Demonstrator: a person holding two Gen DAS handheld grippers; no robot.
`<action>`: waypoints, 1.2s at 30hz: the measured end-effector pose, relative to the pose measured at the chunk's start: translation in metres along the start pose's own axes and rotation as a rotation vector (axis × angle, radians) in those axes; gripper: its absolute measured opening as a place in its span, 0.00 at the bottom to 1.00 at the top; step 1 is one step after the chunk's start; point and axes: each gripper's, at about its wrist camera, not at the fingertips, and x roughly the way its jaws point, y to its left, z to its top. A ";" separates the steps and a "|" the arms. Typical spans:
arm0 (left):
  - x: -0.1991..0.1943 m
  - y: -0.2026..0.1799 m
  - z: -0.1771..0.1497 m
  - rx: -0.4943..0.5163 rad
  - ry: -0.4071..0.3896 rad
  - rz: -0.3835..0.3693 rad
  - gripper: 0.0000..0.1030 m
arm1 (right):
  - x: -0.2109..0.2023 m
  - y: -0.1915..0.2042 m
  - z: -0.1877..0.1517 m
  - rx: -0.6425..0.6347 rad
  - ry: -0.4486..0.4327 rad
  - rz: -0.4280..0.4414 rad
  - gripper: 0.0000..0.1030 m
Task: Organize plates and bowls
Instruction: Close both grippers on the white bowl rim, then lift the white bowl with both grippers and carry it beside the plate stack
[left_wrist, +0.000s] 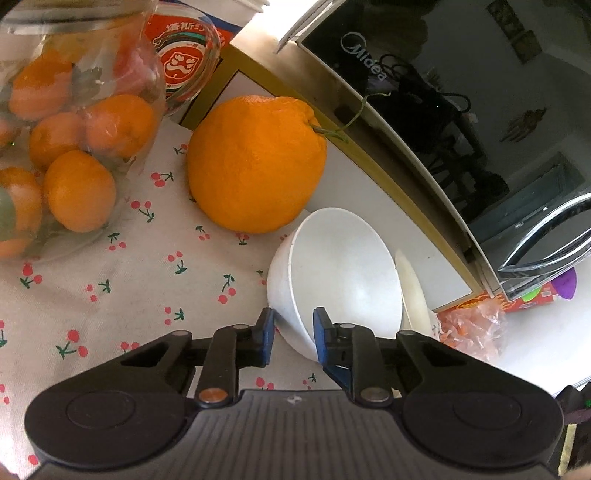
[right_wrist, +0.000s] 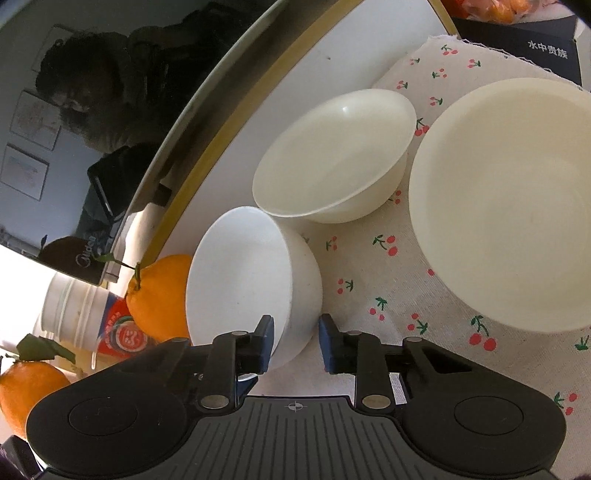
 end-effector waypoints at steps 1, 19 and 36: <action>0.001 0.000 0.000 0.001 0.001 0.002 0.19 | -0.001 0.001 0.000 -0.002 -0.002 0.000 0.25; -0.029 -0.023 -0.003 0.077 0.043 0.038 0.19 | -0.036 0.024 -0.007 -0.067 0.025 -0.037 0.25; -0.070 -0.076 -0.048 0.229 0.155 -0.047 0.19 | -0.137 0.008 -0.017 -0.016 -0.020 -0.120 0.25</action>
